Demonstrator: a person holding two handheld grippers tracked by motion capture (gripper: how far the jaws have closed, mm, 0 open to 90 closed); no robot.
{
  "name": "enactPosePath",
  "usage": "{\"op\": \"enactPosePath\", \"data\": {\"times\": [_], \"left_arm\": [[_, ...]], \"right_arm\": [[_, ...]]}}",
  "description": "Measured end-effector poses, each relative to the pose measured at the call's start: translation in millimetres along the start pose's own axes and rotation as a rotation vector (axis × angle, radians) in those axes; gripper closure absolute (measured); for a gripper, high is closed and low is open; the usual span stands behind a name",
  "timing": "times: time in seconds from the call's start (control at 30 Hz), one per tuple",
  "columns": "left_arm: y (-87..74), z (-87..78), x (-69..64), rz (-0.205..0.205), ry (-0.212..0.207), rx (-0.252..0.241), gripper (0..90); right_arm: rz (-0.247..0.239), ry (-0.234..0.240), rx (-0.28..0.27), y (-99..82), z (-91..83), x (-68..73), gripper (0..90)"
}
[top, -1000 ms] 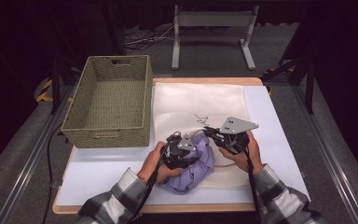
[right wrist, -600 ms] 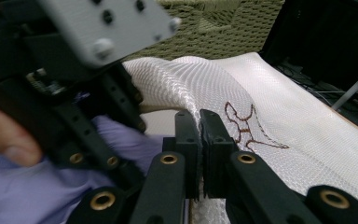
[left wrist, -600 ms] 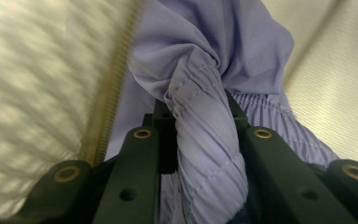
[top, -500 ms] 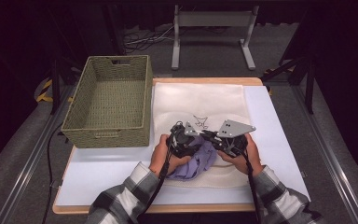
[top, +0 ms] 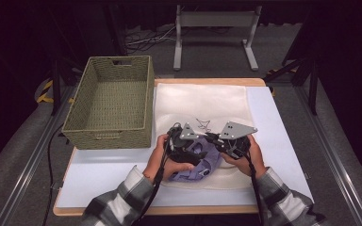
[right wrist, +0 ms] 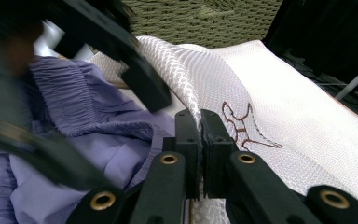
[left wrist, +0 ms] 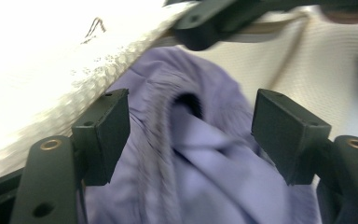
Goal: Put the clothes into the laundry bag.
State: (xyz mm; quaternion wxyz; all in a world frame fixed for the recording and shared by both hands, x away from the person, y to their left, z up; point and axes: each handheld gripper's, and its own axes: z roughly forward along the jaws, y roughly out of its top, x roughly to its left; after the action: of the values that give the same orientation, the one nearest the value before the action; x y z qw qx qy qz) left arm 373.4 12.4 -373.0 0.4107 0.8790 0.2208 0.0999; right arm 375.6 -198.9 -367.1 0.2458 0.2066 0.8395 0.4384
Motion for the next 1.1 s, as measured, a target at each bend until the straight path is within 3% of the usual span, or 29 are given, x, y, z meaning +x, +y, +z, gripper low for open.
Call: {"op": "enactPosePath", "data": {"times": [0.1, 0.13, 0.2, 0.27, 0.3, 0.37, 0.4, 0.6, 0.67, 0.73, 0.8, 0.9, 0.93, 1.0, 1.1], "left_arm": [[-10.1, -21.9, -4.8, 0.031, -0.004, -0.019, 24.0], [-10.1, -21.9, -4.8, 0.031, -0.004, -0.019, 23.5], [-24.1, -38.9, -5.7, 0.057, -0.025, -0.046, 22.3], [-28.6, -41.9, -6.0, 0.065, -0.027, -0.045, 21.3], [-37.9, -44.6, -7.0, 0.095, -0.028, -0.02, 20.4], [-42.9, -44.6, -8.0, 0.11, -0.016, -0.006, 19.8], [-53.6, -43.1, -8.0, 0.132, -0.01, 0.016, 19.7], [-71.5, -26.1, 1.0, 0.113, 0.004, 0.084, 21.6], [-73.5, -21.5, 2.3, 0.107, -0.003, 0.082, 23.6], [-74.5, -16.7, 3.0, 0.106, 0.023, 0.073, 30.5], [-75.1, -12.9, 5.4, 0.094, 0.017, 0.067, 42.4], [-76.4, -8.5, 7.1, 0.092, 0.017, 0.076, 49.9], [-77.2, -5.0, 7.1, 0.097, 0.012, 0.091, 49.9], [-76.9, -2.7, 5.1, 0.133, 0.01, 0.127, 59.0], [-76.7, -3.5, 5.4, 0.148, -0.023, 0.131, 73.2]], "right_arm": [[-0.002, -0.002, -0.001, 0.4, -0.4, 0.5, 87.2], [-0.002, -0.002, -0.001, 0.4, -0.4, 0.5, 87.2], [-0.007, 0.001, 0.001, 0.5, 0.3, 1.0, 87.2], [-0.007, 0.001, 0.001, 0.6, 0.4, 1.1, 87.2], [-0.007, 0.0, 0.003, 0.5, 0.4, 1.3, 87.2], [-0.004, 0.0, 0.003, 0.4, 0.1, 1.1, 87.2], [-0.004, 0.002, 0.004, 0.0, -0.2, 1.4, 87.2], [-0.007, 0.011, 0.011, -1.6, 1.3, 3.0, 87.1], [-0.014, 0.015, 0.017, -1.9, 2.0, 4.6, 87.1], [-0.02, 0.019, 0.02, -2.5, 2.6, 6.4, 87.1], [-0.025, 0.022, 0.024, -3.3, 2.9, 7.6, 87.1], [-0.027, 0.024, 0.025, -4.0, 2.9, 8.6, 87.0], [-0.031, 0.025, 0.027, -4.1, 2.8, 9.2, 87.0], [-0.034, 0.027, 0.029, -4.1, 2.8, 9.7, 87.0], [-0.037, 0.028, 0.033, -4.2, 3.4, 10.4, 87.0]]}}
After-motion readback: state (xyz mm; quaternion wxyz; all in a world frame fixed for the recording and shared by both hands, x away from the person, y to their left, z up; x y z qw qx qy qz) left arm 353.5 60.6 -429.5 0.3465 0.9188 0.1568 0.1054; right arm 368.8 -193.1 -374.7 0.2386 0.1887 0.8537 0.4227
